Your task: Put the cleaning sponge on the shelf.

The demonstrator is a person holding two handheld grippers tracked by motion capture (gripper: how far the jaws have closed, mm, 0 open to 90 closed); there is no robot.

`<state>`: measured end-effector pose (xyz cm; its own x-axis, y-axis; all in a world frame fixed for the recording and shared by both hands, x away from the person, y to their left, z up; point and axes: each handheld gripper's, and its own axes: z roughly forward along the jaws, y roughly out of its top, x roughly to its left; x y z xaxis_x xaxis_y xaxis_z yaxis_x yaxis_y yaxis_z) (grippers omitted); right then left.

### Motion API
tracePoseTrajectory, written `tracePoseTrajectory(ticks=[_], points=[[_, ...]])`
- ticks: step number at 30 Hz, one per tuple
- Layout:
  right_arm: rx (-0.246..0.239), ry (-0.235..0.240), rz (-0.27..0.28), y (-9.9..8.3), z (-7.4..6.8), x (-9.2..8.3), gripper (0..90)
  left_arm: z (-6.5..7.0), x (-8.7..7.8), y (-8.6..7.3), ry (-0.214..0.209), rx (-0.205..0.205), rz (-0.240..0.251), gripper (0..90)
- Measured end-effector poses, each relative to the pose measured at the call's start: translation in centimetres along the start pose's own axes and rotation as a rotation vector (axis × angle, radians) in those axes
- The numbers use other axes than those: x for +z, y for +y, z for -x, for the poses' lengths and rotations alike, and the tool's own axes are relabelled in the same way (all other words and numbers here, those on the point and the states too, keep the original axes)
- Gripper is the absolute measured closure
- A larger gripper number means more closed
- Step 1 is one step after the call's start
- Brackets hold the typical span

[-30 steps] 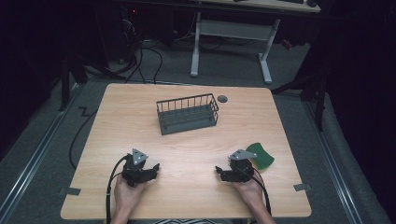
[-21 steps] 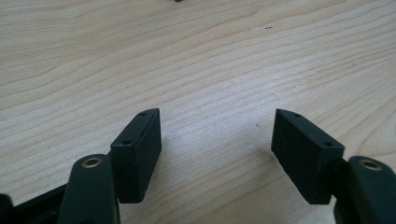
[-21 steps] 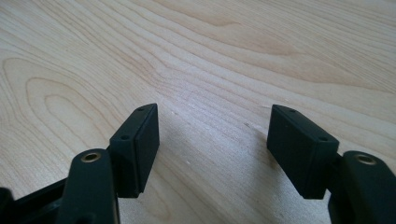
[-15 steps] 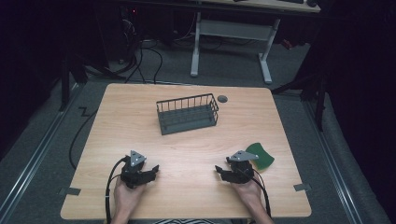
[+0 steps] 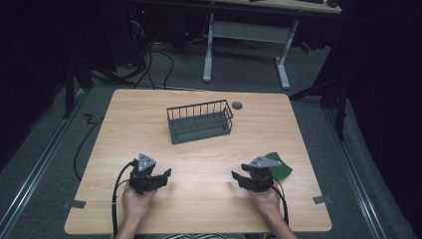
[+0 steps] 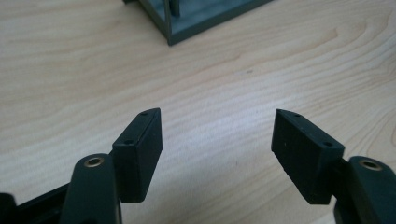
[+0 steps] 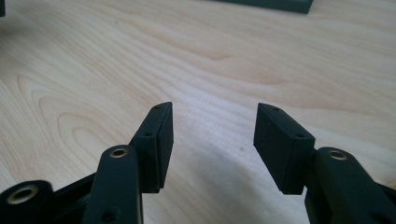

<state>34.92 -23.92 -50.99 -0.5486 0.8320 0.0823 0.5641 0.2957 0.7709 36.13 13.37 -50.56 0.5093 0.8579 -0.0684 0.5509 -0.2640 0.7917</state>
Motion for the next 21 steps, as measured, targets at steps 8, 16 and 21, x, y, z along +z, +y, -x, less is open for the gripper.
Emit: tracePoseTrajectory(ticks=[8, 16, 21], points=[[0.004, 0.022, 0.038, 2.4, 1.3, -1.1, 51.6, -0.1, -0.4, 2.3, 0.014, -0.021, 0.043, 34.0], [0.021, 0.037, 0.070, 5.3, 3.4, -1.3, 55.8, -1.7, -0.1, 5.4, 0.011, -0.091, 0.041, 37.2], [0.047, 0.040, 0.094, 7.3, 4.8, -1.4, 58.1, -2.6, -0.1, 7.4, 0.018, -0.110, 0.044, 37.9]])
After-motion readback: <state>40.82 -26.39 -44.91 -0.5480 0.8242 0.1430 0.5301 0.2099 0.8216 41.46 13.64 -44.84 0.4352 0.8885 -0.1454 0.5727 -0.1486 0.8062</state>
